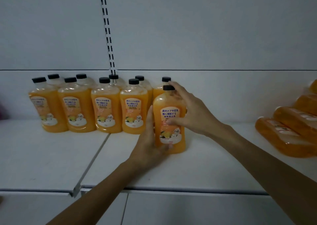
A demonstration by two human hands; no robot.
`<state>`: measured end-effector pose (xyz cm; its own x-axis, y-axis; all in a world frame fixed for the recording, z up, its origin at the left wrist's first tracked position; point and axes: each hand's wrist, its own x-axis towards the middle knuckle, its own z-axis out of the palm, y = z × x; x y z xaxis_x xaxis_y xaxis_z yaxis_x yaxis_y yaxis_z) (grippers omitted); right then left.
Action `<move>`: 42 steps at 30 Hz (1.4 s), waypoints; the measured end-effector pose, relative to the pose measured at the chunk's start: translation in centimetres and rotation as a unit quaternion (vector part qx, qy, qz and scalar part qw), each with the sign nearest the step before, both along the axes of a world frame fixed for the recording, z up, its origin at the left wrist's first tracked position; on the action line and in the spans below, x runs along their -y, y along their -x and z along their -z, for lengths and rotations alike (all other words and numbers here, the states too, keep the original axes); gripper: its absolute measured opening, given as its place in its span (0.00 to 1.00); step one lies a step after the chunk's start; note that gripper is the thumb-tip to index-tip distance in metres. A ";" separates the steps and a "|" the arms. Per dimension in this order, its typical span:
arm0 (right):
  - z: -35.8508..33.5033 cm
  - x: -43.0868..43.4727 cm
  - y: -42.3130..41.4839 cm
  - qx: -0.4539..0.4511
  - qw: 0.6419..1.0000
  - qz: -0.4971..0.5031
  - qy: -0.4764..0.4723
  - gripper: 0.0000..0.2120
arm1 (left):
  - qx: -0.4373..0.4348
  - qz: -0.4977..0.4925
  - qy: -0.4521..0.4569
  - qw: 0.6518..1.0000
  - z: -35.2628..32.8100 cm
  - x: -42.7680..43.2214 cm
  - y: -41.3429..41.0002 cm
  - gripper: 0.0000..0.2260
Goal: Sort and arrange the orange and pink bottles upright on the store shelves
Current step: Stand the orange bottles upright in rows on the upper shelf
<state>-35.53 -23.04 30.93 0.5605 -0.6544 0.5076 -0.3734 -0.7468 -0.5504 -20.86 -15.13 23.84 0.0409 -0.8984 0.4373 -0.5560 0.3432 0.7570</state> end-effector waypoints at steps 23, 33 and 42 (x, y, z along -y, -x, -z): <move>0.9 3.2 -5.2 -0.068 0.970 0.195 0.128 0.46 | 0.394 -0.174 -0.145 0.891 0.8 -1.5 -0.4 0.17; 0.7 1.4 -0.7 -0.049 0.981 0.168 0.085 0.47 | 0.353 -0.111 -0.055 0.928 -1.1 -2.5 1.2 0.20; -3.0 -0.9 14.7 -0.030 0.962 0.246 0.119 0.38 | 0.301 -0.036 0.053 0.952 -5.4 -0.2 14.4 0.23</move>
